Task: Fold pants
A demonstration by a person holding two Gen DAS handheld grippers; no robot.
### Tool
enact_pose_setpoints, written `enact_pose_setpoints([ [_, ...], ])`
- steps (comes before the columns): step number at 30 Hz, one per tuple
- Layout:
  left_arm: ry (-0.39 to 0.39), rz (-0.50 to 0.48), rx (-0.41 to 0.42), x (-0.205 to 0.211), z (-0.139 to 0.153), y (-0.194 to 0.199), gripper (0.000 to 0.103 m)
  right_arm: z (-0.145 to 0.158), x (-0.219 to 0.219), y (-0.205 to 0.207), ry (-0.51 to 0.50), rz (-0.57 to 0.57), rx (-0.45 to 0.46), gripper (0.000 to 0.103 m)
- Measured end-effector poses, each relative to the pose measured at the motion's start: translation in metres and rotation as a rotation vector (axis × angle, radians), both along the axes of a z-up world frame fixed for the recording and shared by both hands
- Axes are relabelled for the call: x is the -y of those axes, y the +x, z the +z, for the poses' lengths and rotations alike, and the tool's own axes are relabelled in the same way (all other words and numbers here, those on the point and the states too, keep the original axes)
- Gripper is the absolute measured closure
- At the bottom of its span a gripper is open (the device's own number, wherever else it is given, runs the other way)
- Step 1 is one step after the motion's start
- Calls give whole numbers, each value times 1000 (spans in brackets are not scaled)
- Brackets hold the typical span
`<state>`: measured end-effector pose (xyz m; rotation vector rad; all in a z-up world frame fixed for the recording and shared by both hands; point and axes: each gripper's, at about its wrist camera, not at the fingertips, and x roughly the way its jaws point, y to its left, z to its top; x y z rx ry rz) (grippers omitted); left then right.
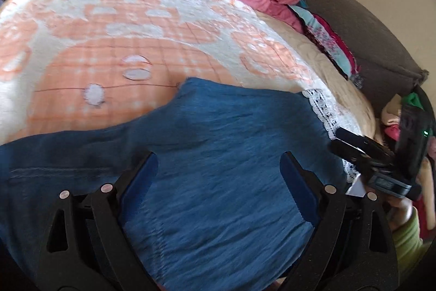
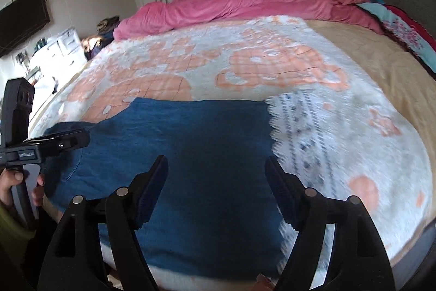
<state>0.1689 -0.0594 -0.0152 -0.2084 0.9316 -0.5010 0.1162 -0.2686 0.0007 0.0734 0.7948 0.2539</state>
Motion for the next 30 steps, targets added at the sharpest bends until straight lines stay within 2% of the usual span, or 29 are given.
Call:
enact_pose_setpoints([
  [2,67,25,-29,3,-13,9,18,-13,-4,21,-60,-22,-55,31],
  [3,80,36,-36,2,-17,11,18,-19,0,27,-73,-44,-78,27],
  [4,66,50,-39,-1,-20,14,18,-27,7,32,-55,-75,-97,27],
  [5,54,57,-43,-4,-20,15,18,-31,16,33,6,-83,-99,27],
  [6,49,68,-42,-7,-19,16,18,-32,23,32,58,-91,-87,27],
  [9,124,116,-7,-15,-15,16,17,-33,26,27,74,-90,-53,27],
  [12,90,127,-13,-23,-17,14,17,-37,26,25,76,-93,-26,26],
  [14,104,130,-8,-23,-15,11,17,-37,25,24,82,-95,-15,23],
  [18,64,160,2,-31,-7,3,13,-28,16,23,41,-92,-34,19],
  [20,48,165,15,-35,-1,-4,11,-21,17,24,57,-99,-34,19],
  [25,44,173,66,-38,14,-12,10,10,26,18,120,-134,38,18],
  [26,39,174,72,-37,16,-13,10,14,29,14,136,-140,52,16],
  [27,31,172,80,-37,19,-14,10,16,31,10,141,-151,63,7],
  [30,36,164,117,-33,26,-18,10,18,40,-5,151,-189,100,7],
])
